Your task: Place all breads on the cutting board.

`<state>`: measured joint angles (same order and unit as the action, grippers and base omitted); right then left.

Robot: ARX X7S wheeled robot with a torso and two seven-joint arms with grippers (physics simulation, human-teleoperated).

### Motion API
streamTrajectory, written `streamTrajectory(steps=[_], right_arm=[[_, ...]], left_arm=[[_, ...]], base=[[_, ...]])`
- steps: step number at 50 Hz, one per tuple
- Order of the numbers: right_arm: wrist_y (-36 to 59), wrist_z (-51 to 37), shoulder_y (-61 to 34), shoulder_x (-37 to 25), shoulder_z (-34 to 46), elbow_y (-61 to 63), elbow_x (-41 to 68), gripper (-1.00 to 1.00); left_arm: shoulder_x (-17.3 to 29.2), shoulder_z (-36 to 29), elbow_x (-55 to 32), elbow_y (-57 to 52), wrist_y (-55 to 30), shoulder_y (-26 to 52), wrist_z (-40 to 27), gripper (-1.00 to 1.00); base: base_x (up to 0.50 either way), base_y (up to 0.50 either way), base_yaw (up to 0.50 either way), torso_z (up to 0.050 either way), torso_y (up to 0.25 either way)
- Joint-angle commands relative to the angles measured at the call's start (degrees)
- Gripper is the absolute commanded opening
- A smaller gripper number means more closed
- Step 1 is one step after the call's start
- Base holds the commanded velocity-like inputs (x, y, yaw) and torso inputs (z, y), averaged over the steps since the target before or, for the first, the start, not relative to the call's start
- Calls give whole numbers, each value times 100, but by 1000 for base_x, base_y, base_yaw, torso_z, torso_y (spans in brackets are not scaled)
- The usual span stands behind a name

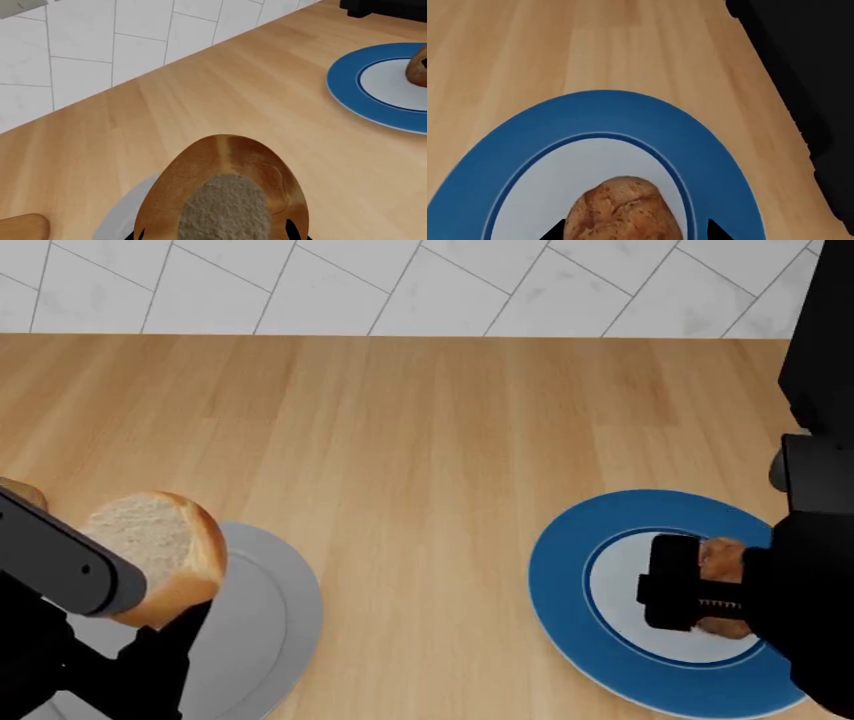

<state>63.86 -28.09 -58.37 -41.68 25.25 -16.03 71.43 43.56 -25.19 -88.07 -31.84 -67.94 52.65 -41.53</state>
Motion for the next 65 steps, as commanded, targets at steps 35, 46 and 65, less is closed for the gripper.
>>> streamTrajectory(steps=[35, 46, 65], right_arm=[[438, -1888, -136, -629, -1259, 3351, 1951, -100], [510, -2477, -419, -519, -1202, 4110, 2565, -100], [237, -2909, -551, -629, -1385, 4722, 3284, -100]], left_arm=[[192, 476, -658, -215, 409, 152, -335, -100], [545, 673, -1362, -628, 470, 493, -818, -100], [989, 858, -2084, -842, 584, 1067, -1226, -100]], base=[[0, 0, 0, 0, 0], [0, 0, 0, 0, 0], [0, 0, 0, 0, 0]])
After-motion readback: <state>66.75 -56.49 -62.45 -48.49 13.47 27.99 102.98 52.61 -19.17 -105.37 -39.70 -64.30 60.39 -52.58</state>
